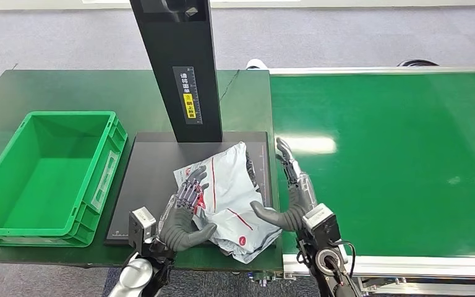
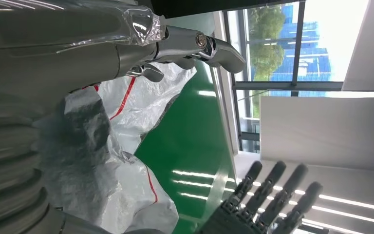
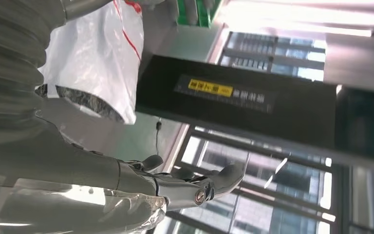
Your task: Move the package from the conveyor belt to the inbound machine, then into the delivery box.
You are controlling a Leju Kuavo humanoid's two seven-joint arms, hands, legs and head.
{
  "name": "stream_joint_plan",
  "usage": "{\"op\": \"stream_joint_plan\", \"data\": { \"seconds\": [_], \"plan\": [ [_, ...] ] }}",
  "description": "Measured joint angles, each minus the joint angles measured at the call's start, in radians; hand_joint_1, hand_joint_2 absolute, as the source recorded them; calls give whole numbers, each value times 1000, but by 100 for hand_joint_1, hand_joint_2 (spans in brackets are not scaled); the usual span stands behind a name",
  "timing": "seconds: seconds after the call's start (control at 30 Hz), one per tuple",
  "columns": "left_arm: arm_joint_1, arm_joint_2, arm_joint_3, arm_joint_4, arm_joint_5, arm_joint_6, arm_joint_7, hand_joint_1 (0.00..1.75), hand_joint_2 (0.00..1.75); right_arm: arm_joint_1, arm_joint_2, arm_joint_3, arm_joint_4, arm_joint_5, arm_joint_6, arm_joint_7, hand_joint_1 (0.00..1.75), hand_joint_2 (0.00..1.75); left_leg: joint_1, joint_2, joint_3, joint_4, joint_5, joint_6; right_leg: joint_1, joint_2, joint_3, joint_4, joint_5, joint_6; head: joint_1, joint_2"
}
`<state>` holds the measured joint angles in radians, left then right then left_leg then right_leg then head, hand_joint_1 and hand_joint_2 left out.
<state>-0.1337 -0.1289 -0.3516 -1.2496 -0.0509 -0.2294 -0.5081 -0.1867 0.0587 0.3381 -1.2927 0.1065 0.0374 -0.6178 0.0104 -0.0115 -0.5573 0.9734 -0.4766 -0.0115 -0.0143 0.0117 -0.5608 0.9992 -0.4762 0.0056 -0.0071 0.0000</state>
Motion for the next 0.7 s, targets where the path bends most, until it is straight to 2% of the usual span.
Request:
{"op": "stream_joint_plan", "data": {
  "seconds": [0.17,0.4,0.7],
  "plan": [
    [10,0,6,-2,-14,21,-15,0,175,50,9,-67,-49,-64,45,22,0,175,0,0,0,0,0,0,0,0,0,0,0,0,0,0],
    [30,0,18,-36,-74,67,-17,0,175,104,29,-160,-120,-72,44,52,0,175,0,0,0,0,0,0,0,0,0,0,0,0,0,0],
    [30,0,13,-102,-373,273,22,0,175,127,48,-263,-145,-72,78,96,0,175,0,0,0,0,0,0,0,0,0,0,0,0,0,0]
  ]
}}
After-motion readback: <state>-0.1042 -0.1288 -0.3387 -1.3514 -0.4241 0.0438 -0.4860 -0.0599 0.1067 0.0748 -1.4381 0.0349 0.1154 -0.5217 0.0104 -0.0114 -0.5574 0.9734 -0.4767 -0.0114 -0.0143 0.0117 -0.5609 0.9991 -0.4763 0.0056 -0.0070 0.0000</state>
